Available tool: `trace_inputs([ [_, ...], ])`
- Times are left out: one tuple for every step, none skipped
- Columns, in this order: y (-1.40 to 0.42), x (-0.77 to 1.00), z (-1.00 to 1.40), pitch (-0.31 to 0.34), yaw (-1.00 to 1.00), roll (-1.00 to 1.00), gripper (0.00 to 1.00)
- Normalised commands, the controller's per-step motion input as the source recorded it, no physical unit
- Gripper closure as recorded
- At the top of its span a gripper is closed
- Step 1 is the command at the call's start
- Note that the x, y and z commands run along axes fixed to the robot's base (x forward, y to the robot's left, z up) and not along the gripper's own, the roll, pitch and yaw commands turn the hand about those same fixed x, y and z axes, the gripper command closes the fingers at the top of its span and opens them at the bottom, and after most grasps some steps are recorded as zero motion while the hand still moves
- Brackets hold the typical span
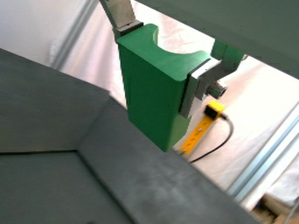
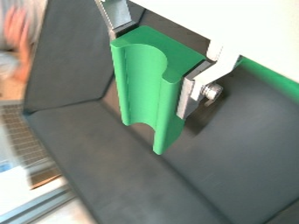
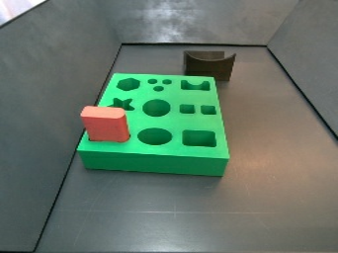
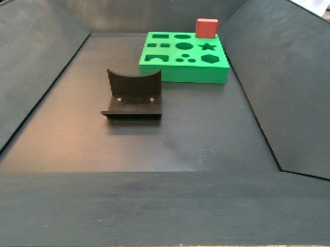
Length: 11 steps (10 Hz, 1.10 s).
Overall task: Pick up the arch object. Move up. Place the arch object on the fixture. Regrasp the arch object. Move to above the board. Insert the arch object.
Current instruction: Move to above the board.
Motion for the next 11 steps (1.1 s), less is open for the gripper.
trace_inputs([
  [-1.0, -0.36, 0.27, 0.008, -0.06, -1.0, 1.0],
  [-1.0, -0.37, 0.29, 0.005, -0.06, -1.0, 1.0],
  [-1.0, -0.39, 0.29, 0.006, -0.06, -1.0, 1.0],
  [-1.0, -0.4, 0.29, 0.005, -0.06, -1.0, 1.0],
  [-1.0, -0.41, 0.29, 0.007, -0.06, -1.0, 1.0],
  [-1.0, -0.42, 0.3, 0.008, -0.05, -1.0, 1.0],
  [-0.99, -0.44, 0.3, 0.007, -0.05, -1.0, 1.0],
  [-0.56, -0.29, 0.17, 0.004, -0.05, -1.0, 1.0],
  [-0.3, -0.19, 0.09, 0.001, -0.05, -1.0, 1.0],
  [-0.12, -0.13, 0.05, -0.009, -0.04, -1.0, 1.0],
  [-0.08, -0.11, 0.04, -0.024, -0.04, -1.0, 1.0],
])
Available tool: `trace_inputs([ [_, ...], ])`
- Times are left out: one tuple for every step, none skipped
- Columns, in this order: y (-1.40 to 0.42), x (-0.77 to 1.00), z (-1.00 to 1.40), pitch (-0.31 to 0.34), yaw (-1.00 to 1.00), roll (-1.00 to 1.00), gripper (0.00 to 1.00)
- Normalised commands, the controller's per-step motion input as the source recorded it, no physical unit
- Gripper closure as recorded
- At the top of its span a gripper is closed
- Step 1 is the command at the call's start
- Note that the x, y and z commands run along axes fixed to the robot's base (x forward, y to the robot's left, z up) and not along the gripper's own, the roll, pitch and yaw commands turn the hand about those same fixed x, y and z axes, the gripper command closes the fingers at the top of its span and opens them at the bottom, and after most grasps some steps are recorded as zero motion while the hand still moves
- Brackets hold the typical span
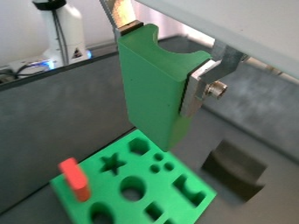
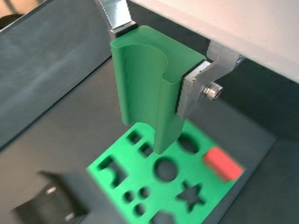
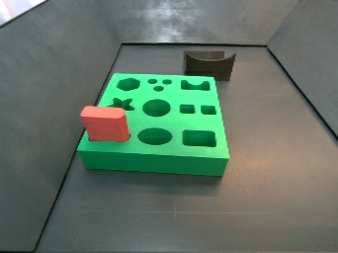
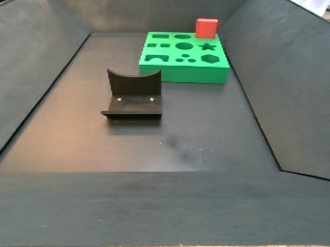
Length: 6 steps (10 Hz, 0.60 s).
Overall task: Pick up the arch object. Move up. Place the arch object on the fixture. Regrasp the arch object. Move to above the board. Insert the arch object.
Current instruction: Move to above the board, then insert the arch object.
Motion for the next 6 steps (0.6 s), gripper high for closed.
trace_inputs([
  [-0.02, -0.09, 0.01, -0.042, -0.03, -0.74, 1.0],
  [0.0, -0.07, 0.01, -0.047, -0.02, -0.52, 1.0],
  [0.0, -0.06, 0.01, -0.043, -0.01, -0.35, 1.0],
  [0.01, -0.04, 0.0, -0.028, -0.01, -0.21, 1.0],
  [1.0, 0.43, -0.73, -0.004, 0.0, -0.06, 1.0],
  [1.0, 0.43, -0.75, -0.019, 0.0, -0.02, 1.0],
])
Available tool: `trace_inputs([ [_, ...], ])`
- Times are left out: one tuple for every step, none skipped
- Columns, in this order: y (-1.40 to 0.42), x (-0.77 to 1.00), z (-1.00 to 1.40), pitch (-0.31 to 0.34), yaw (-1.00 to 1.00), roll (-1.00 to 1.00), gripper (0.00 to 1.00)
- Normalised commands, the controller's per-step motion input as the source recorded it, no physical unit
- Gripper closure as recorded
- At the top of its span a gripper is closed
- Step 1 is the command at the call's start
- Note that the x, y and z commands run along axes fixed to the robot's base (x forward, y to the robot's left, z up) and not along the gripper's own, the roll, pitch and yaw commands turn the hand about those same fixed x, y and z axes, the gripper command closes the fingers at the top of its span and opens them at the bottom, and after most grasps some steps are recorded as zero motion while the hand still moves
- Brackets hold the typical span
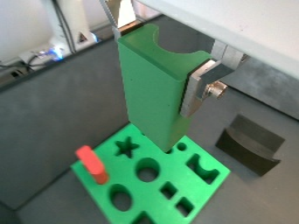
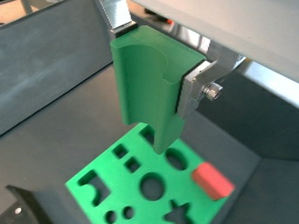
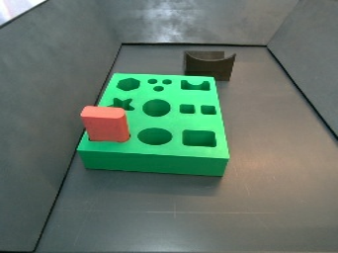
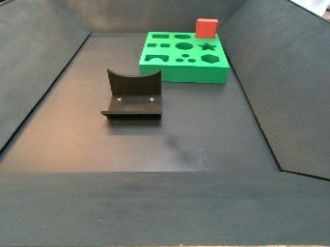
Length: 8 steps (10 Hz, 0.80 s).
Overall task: Pick up the arch object. Move up. Place the arch object on the fixture. Regrasp the arch object. Move to above the board. Insert the arch object.
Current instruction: Insert the arch object.
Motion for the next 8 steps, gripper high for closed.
trace_inputs([
  [1.0, 0.42, -0.82, 0.0, 0.0, 0.0, 1.0],
  [1.0, 0.44, -0.91, 0.0, 0.0, 0.0, 1.0],
  [0.9, 0.43, -1.0, 0.0, 0.0, 0.01, 1.0],
  [0.82, 0.39, -1.0, 0.0, 0.0, 0.02, 1.0],
  [0.51, 0.36, -1.0, -0.023, -0.06, 0.01, 1.0],
  [0.43, 0.37, -0.99, -0.05, -0.05, 0.0, 1.0],
  [0.3, 0.35, -0.96, -0.074, -0.08, 0.0, 1.0],
  [0.06, 0.23, -0.93, -0.116, -0.1, 0.0, 1.0],
])
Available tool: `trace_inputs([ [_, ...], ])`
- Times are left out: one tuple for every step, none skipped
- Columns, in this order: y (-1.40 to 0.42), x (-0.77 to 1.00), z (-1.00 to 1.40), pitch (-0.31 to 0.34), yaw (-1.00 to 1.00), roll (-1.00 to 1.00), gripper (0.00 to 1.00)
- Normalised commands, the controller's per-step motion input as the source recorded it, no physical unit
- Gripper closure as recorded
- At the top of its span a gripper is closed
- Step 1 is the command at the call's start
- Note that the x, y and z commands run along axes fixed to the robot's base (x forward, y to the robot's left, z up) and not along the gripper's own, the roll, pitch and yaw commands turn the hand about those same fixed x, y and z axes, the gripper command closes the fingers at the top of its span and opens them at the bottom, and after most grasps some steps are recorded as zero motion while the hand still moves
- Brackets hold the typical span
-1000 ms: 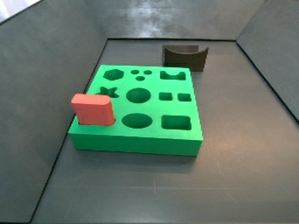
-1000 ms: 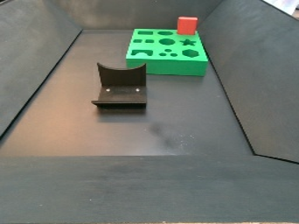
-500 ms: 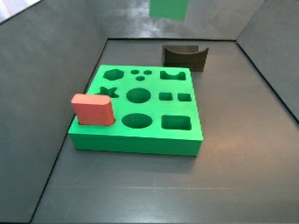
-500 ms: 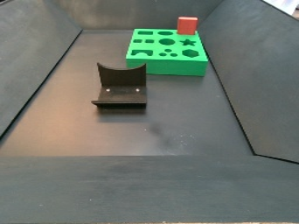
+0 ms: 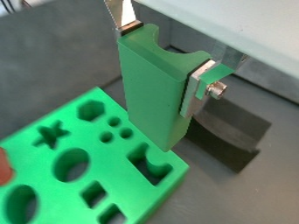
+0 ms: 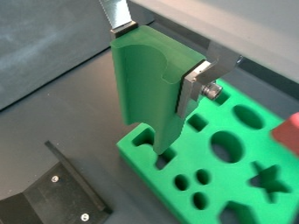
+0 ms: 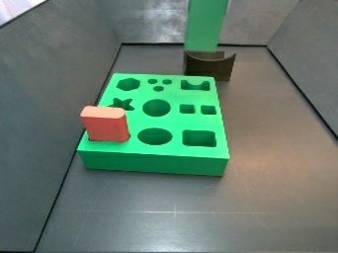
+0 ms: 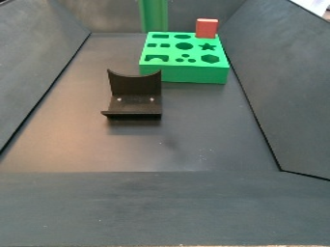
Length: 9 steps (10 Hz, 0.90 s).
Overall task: Pick up the arch object. Move up. Place the arch object on the fixture. Regrasp the arch object. Move to above the board. Insert the arch object.
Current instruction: Insert the arch object.
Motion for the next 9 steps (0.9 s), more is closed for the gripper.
trace_inputs([
  [0.0, 0.12, -0.97, -0.119, -0.08, 0.0, 1.0],
  [-0.05, 0.0, -0.94, -0.159, -0.06, 0.05, 1.0],
  [-0.01, -0.11, -0.63, -0.186, 0.0, 0.12, 1.0],
  [0.09, -0.04, -0.16, 0.0, -0.02, 0.0, 1.0],
  [0.05, -0.09, -0.1, 0.0, -0.05, 0.0, 1.0],
  [-0.03, -0.24, -0.13, -0.179, -0.04, 0.02, 1.0],
  [-0.1, -0.1, -0.06, -0.156, 0.0, 0.02, 1.0],
  [-0.14, -0.11, -0.1, -0.17, 0.0, 0.03, 1.0],
  [-0.19, -0.07, -0.01, -0.121, 0.0, 0.02, 1.0],
])
